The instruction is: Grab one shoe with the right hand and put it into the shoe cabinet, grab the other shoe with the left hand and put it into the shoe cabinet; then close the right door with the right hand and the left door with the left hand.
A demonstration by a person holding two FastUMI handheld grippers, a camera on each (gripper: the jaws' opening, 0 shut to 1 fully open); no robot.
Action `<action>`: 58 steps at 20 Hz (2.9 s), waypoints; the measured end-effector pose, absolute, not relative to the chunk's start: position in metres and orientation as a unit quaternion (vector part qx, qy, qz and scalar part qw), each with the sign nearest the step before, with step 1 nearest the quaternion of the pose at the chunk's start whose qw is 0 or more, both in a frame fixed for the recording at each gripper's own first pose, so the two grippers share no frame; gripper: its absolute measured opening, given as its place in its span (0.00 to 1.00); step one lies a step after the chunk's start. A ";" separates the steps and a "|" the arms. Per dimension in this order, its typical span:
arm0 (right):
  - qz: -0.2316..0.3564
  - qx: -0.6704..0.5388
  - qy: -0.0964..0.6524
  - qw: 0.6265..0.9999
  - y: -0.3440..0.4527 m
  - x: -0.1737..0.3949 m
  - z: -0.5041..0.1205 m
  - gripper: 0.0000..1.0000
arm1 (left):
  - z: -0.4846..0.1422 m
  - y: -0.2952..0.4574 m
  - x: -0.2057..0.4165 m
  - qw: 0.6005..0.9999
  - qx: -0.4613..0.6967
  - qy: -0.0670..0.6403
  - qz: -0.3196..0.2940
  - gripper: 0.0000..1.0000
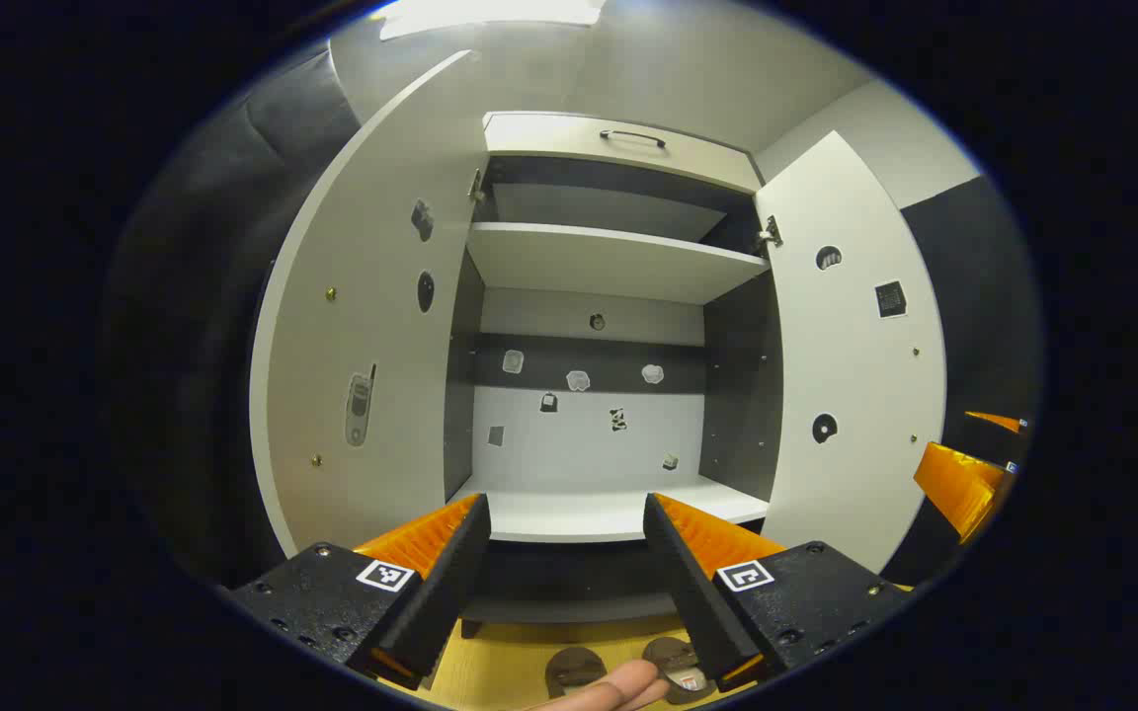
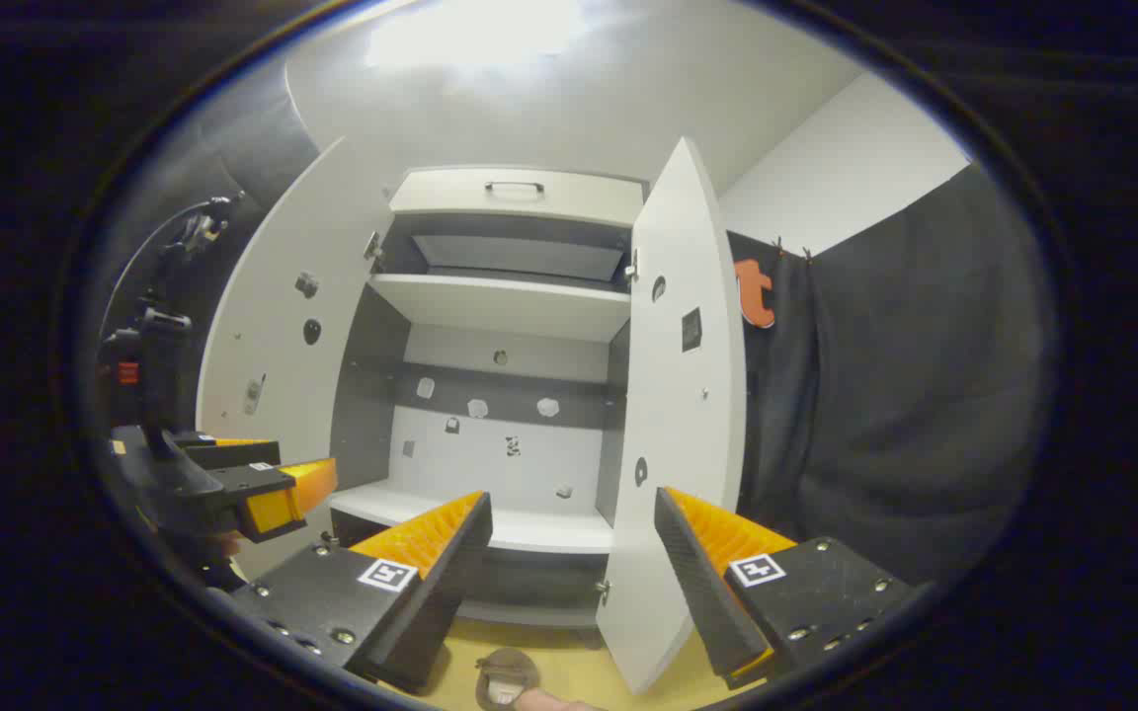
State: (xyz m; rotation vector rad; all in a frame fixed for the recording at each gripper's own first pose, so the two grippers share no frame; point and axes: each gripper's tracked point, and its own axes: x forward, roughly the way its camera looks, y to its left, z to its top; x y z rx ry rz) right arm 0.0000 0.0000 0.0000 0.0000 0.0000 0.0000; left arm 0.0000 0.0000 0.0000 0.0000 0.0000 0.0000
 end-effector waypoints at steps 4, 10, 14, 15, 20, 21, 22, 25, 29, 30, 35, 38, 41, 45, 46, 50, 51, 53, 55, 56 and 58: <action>-0.006 -0.002 0.027 1.000 -0.008 0.024 -0.017 0.99 | 0.004 0.014 0.007 0.999 -0.013 -0.034 -0.004 0.95; 0.001 -0.003 0.038 0.999 0.010 0.044 -0.032 0.99 | -0.030 0.010 0.019 0.999 -0.013 -0.014 -0.030 0.95; 0.001 -0.012 0.041 0.999 0.023 0.044 -0.036 0.99 | -0.039 0.003 0.031 0.999 0.013 -0.005 -0.042 0.95; 0.004 -0.009 0.045 0.999 0.028 0.043 -0.038 0.99 | -0.043 0.002 0.031 0.999 0.010 0.003 -0.045 0.95; -0.004 -0.017 0.050 0.999 0.033 0.040 -0.047 0.99 | -0.036 0.013 0.027 0.999 0.002 -0.006 -0.042 0.96; -0.007 -0.014 0.059 0.998 0.033 0.039 -0.057 0.99 | -0.032 0.019 0.026 0.999 -0.009 -0.009 -0.032 0.95; -0.011 -0.012 0.071 0.997 0.033 0.038 -0.072 0.96 | -0.032 0.026 0.025 0.999 -0.022 -0.009 -0.023 0.95; -0.009 -0.015 0.121 0.993 0.041 0.036 -0.130 0.99 | -0.028 0.035 0.026 0.999 -0.043 -0.012 -0.018 0.96; 0.033 -0.016 0.201 0.979 0.069 0.029 -0.220 0.99 | -0.024 0.033 0.025 0.998 -0.049 -0.023 -0.030 0.96; 0.048 -0.009 0.220 0.974 0.077 0.026 -0.240 1.00 | -0.023 0.030 0.024 0.998 -0.045 -0.026 -0.037 0.95; 0.071 0.007 0.307 0.949 0.100 0.001 -0.334 0.97 | -0.029 0.024 0.029 0.998 -0.040 -0.017 -0.040 0.95; 0.086 0.014 0.336 0.938 0.111 -0.009 -0.366 0.97 | -0.030 0.006 0.031 0.998 -0.018 -0.022 -0.063 0.95; 0.075 0.020 0.366 0.927 0.113 -0.011 -0.394 1.00 | -0.039 -0.011 0.032 0.996 -0.009 -0.011 -0.085 0.96; 0.064 0.022 0.394 0.917 0.117 0.003 -0.424 0.86 | -0.048 -0.017 0.040 0.996 -0.001 0.002 -0.092 0.96; 0.057 0.028 0.387 0.920 0.118 0.009 -0.424 0.83 | -0.049 -0.013 0.042 0.996 0.004 0.001 -0.086 0.96; 0.033 0.073 0.431 0.899 0.118 0.012 -0.457 0.40 | -0.046 -0.001 0.056 0.998 0.017 -0.015 -0.063 0.95; 0.025 0.083 0.435 0.897 0.116 0.015 -0.461 0.41 | -0.048 0.001 0.059 0.998 0.022 -0.014 -0.058 0.96; 0.013 0.088 0.422 0.902 0.111 0.025 -0.462 0.35 | -0.052 0.001 0.068 0.998 0.031 -0.014 -0.051 0.96; 0.031 0.086 0.422 0.902 0.120 0.019 -0.462 0.22 | -0.058 -0.001 0.075 0.998 0.039 -0.007 -0.051 0.95; 0.039 0.084 0.415 0.905 0.120 0.020 -0.463 0.22 | -0.062 -0.002 0.078 0.998 0.041 -0.001 -0.051 0.95; 0.048 0.092 0.403 0.910 0.121 0.021 -0.456 0.04 | -0.070 -0.005 0.082 0.998 0.042 0.012 -0.054 0.96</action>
